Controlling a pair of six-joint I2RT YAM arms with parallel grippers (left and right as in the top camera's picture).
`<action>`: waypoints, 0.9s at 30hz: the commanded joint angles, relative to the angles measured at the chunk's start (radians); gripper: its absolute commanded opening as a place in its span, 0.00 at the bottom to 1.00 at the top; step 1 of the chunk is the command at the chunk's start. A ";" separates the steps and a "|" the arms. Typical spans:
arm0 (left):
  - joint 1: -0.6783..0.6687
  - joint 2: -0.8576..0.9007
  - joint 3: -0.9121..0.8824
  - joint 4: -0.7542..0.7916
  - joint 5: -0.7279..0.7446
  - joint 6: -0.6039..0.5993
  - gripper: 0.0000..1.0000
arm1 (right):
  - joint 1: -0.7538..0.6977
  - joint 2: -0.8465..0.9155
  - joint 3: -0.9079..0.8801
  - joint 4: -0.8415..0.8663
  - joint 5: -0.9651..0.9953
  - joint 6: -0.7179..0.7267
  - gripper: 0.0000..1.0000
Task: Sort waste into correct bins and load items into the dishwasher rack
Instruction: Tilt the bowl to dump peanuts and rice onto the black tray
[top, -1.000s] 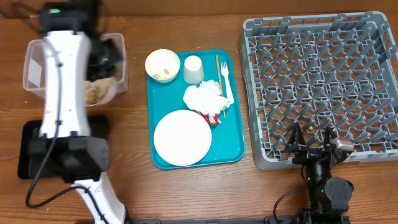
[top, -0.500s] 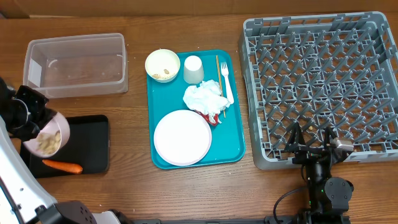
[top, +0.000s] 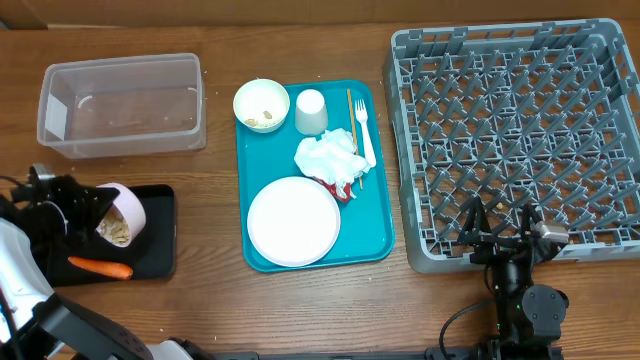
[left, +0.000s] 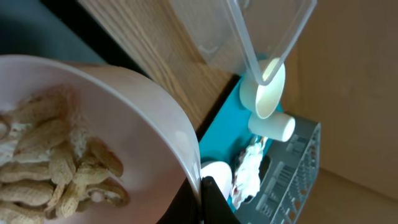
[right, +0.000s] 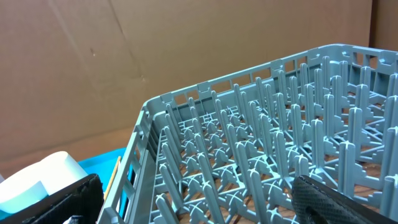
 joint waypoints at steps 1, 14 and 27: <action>0.034 0.003 -0.076 0.087 0.205 0.082 0.04 | -0.004 -0.007 -0.010 0.006 -0.002 -0.006 1.00; 0.195 0.227 -0.118 0.110 0.535 0.179 0.04 | -0.004 -0.007 -0.010 0.006 -0.002 -0.006 1.00; 0.211 0.245 -0.118 0.103 0.696 0.093 0.06 | -0.004 -0.007 -0.010 0.006 -0.002 -0.006 1.00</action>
